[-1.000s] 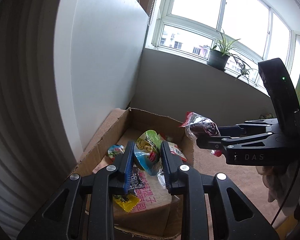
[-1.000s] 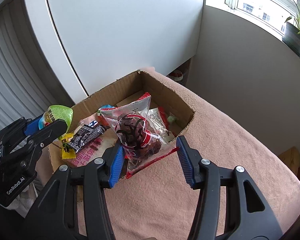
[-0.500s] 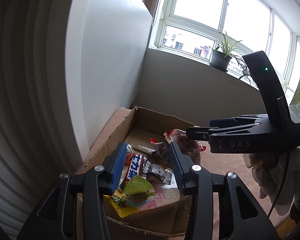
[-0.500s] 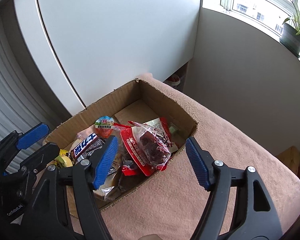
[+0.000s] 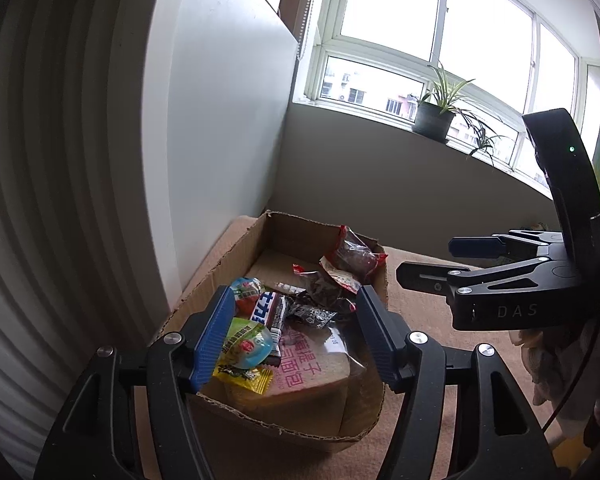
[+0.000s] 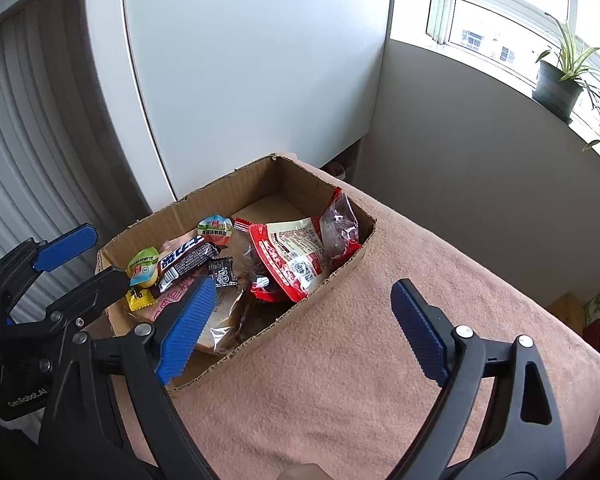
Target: Organize snacks
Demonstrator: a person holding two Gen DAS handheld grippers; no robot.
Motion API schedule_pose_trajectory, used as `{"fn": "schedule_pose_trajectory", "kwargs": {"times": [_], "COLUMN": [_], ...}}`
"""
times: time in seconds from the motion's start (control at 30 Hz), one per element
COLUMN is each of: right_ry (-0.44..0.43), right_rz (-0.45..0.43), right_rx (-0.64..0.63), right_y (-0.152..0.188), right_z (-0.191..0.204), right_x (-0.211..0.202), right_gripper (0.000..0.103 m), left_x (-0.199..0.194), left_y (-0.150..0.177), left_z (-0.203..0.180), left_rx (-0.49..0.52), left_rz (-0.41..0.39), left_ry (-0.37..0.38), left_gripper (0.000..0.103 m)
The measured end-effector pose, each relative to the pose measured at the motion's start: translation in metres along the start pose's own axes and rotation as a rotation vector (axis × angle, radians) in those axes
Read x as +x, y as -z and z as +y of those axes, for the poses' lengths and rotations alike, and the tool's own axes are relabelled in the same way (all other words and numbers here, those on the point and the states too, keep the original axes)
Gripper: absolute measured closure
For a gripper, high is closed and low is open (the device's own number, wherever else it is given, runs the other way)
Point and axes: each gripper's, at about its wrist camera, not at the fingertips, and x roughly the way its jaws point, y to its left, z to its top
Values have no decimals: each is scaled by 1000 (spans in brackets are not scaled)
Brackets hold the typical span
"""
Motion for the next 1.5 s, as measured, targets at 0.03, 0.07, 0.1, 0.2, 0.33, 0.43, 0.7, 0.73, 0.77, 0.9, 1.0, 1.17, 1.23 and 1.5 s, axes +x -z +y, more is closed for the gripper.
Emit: {"fn": "schedule_pose_trajectory", "kwargs": {"times": [0.03, 0.07, 0.1, 0.2, 0.33, 0.43, 0.7, 0.73, 0.77, 0.9, 1.0, 1.17, 1.23, 1.5], "right_ry": [4, 12, 18, 13, 25, 27, 57, 62, 67, 73, 69, 59, 60, 69], "right_rz": [-7, -14, -26, -61, -106, -156, -226, -231, -234, -231, -221, -219, -222, -220], "right_rx": [0, 3, 10, 59, 105, 131, 118, 116, 116, 141, 172, 190, 193, 187], "right_y": [4, 9, 13, 26, 41, 49, 67, 68, 68, 75, 80, 84, 84, 86], "right_z": [1, 1, 0, -10, -20, -24, -25, -26, -27, -36, -44, -49, -50, -46], "right_x": [-3, -6, -9, -18, -28, -37, -46, -47, -47, -46, -42, -41, -42, -42], "right_gripper": [9, 9, 9, 8, 8, 8, 2, 2, 2, 0, 0, 0, 0, 0], "left_x": [-2, -3, -5, -12, -19, -23, -23, -23, -22, -21, -22, -21, -20, -20], "left_y": [2, 4, 6, 11, 18, 20, 24, 25, 26, 27, 27, 28, 29, 30], "left_z": [-1, -1, -2, -4, -9, -12, -28, -29, -31, -35, -36, -36, -37, -38], "left_rx": [1, 2, 1, 6, 17, 14, 51, 53, 57, 74, 74, 67, 68, 63], "left_rz": [0, -1, -3, -12, -22, -18, -24, -26, -26, -25, -29, -24, -20, -17], "left_ry": [-7, -12, -16, -36, -76, -79, -111, -117, -120, -138, -146, -152, -156, -152], "left_gripper": [38, 37, 36, 32, 26, 26, 26, 26, 26, 26, 26, 25, 25, 25]}}
